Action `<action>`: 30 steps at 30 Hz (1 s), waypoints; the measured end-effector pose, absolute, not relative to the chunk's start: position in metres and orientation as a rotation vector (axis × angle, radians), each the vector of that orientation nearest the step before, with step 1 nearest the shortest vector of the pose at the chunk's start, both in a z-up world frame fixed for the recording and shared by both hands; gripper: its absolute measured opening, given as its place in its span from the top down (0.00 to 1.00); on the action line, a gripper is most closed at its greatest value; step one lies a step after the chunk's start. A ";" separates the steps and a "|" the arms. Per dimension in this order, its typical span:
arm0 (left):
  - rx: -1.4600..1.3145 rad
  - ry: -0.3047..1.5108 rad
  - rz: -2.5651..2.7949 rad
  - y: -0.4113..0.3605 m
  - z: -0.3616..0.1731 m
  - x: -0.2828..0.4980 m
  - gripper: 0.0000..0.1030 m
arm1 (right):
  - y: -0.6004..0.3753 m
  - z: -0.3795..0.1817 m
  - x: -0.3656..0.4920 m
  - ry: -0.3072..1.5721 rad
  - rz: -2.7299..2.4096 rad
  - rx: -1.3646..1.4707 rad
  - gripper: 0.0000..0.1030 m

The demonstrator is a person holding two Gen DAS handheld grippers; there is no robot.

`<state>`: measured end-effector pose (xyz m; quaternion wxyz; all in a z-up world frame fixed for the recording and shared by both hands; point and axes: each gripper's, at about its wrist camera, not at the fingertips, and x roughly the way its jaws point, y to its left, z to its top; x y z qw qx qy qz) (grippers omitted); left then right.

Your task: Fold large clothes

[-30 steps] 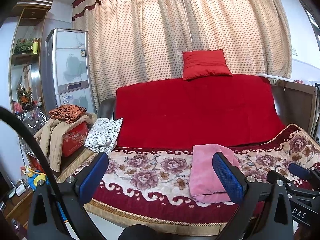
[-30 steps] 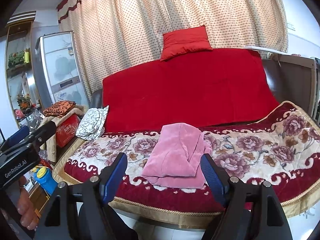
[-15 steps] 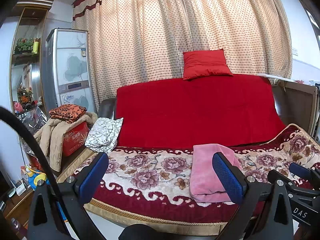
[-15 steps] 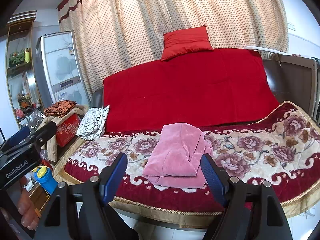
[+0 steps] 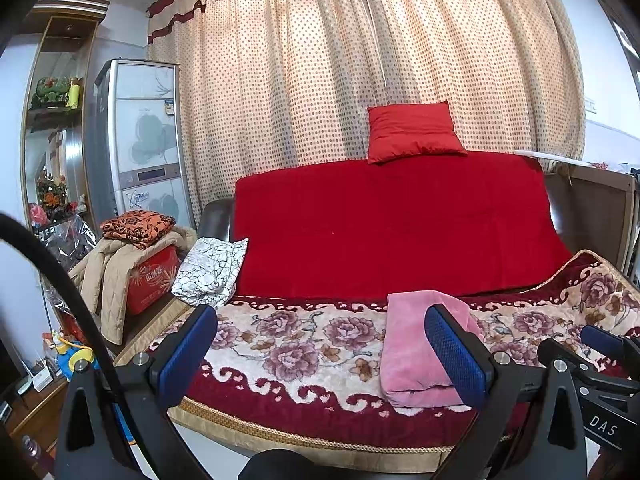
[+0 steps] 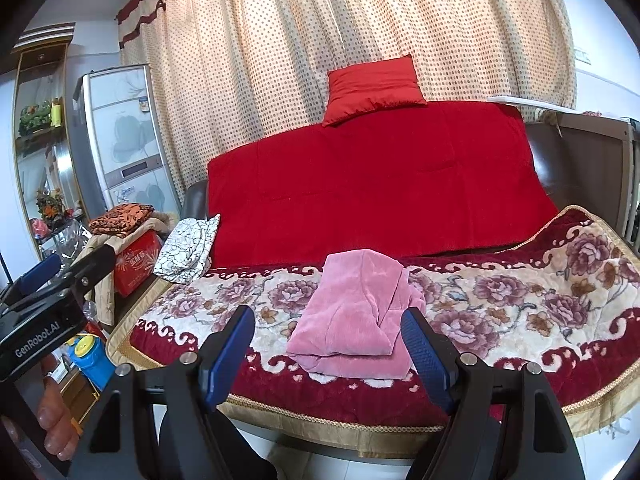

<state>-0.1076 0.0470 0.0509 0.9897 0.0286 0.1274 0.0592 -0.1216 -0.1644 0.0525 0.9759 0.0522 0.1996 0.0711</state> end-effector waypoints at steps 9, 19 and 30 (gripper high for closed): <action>0.043 0.281 0.087 0.049 0.045 -0.096 0.00 | -0.164 0.056 -0.114 0.395 0.125 0.080 0.23; 0.018 0.329 0.052 0.051 0.029 -0.048 0.00 | -0.175 0.051 -0.065 0.429 0.071 0.091 0.23; 0.012 0.383 0.033 0.051 0.009 0.009 0.00 | -0.171 0.026 -0.013 0.495 0.044 0.090 0.23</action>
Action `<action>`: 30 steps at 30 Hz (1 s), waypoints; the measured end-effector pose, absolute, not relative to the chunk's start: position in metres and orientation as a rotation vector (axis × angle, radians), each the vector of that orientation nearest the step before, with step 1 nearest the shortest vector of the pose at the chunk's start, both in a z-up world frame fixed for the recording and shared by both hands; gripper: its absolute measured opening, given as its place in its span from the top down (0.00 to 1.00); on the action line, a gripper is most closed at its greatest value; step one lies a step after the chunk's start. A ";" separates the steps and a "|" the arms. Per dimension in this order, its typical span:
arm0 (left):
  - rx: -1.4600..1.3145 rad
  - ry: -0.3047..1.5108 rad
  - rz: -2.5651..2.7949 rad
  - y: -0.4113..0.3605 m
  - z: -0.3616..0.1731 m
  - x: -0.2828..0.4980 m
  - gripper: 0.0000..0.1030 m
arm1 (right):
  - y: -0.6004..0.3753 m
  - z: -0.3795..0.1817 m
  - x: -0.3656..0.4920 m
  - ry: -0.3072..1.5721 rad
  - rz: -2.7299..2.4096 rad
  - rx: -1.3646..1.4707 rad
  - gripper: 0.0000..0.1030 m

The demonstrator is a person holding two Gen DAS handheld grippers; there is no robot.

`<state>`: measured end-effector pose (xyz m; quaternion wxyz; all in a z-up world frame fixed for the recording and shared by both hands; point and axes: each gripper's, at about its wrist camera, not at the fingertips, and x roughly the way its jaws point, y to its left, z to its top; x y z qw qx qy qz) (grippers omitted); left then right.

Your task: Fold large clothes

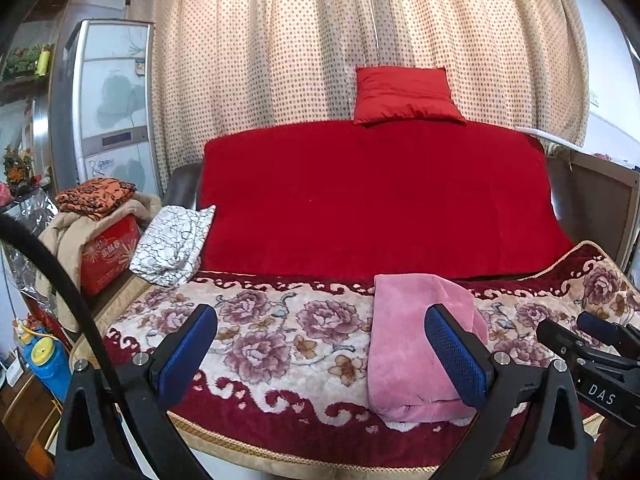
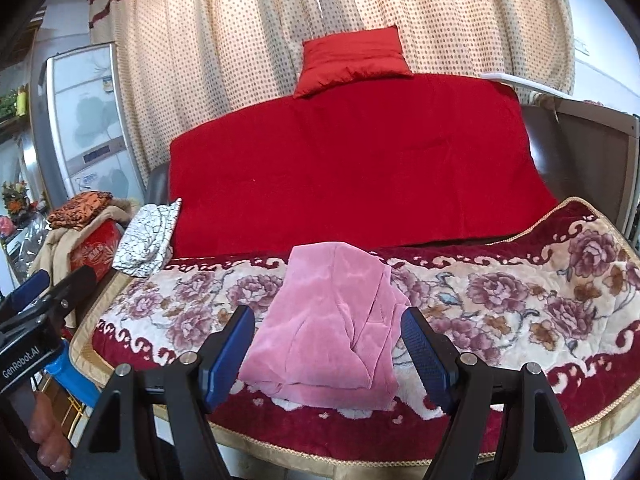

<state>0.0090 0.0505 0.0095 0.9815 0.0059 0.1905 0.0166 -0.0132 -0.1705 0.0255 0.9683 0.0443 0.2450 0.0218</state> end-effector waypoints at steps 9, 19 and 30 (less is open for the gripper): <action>0.014 0.419 0.021 0.049 -0.006 0.036 0.00 | -0.170 0.008 0.011 0.530 0.030 0.089 0.23; 0.009 0.452 0.020 0.049 -0.016 0.049 0.00 | -0.161 -0.004 0.025 0.552 0.048 0.064 0.23; -0.001 0.472 0.016 0.048 -0.023 0.064 0.00 | -0.156 -0.008 0.037 0.563 0.045 0.052 0.23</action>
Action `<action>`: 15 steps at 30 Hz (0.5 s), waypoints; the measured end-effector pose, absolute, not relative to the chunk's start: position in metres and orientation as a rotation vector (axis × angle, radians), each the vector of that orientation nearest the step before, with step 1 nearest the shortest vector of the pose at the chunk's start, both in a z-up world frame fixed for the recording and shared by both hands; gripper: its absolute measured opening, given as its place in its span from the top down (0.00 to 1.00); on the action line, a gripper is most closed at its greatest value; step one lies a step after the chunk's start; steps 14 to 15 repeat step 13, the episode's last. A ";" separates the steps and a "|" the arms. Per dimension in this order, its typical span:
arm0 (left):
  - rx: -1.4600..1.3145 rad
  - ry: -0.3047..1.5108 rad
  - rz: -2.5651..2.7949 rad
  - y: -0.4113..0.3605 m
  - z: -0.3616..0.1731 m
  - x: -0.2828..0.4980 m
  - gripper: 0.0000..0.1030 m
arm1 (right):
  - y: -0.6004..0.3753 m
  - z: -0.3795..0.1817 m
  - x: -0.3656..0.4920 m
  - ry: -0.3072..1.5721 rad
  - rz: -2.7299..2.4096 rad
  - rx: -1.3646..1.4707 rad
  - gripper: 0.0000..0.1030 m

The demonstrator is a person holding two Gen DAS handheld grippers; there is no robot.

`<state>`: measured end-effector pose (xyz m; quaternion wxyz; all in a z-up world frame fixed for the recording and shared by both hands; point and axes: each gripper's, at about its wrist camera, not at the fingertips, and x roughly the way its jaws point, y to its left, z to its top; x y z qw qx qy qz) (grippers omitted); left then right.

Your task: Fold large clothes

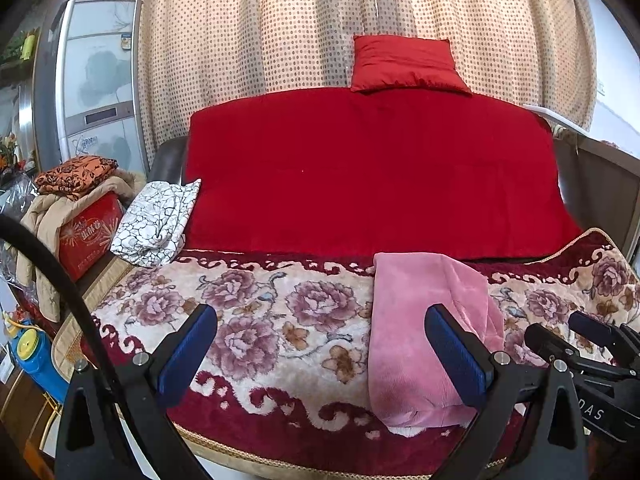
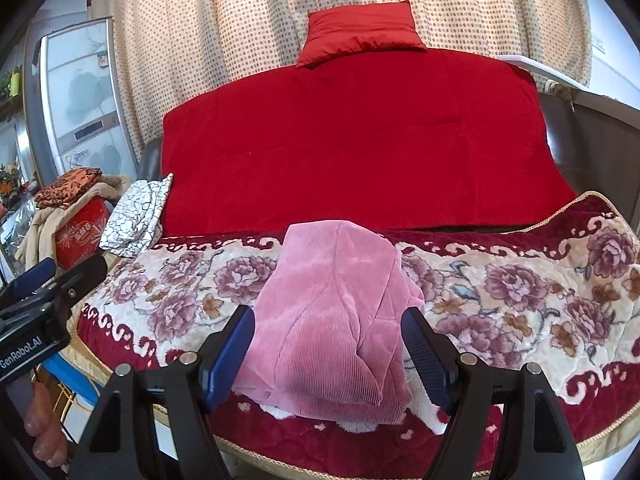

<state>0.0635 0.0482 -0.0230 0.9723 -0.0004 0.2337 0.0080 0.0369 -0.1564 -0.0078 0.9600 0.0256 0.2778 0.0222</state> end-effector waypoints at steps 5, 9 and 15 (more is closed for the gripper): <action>0.002 0.487 0.012 0.047 -0.027 0.070 0.00 | -0.152 -0.010 0.045 0.570 0.050 0.053 0.23; -0.014 0.479 -0.015 0.048 -0.029 0.073 0.00 | -0.145 -0.013 0.051 0.575 0.065 0.044 0.23; -0.018 0.478 -0.003 0.047 -0.032 0.081 0.00 | -0.143 -0.014 0.059 0.578 0.072 0.037 0.23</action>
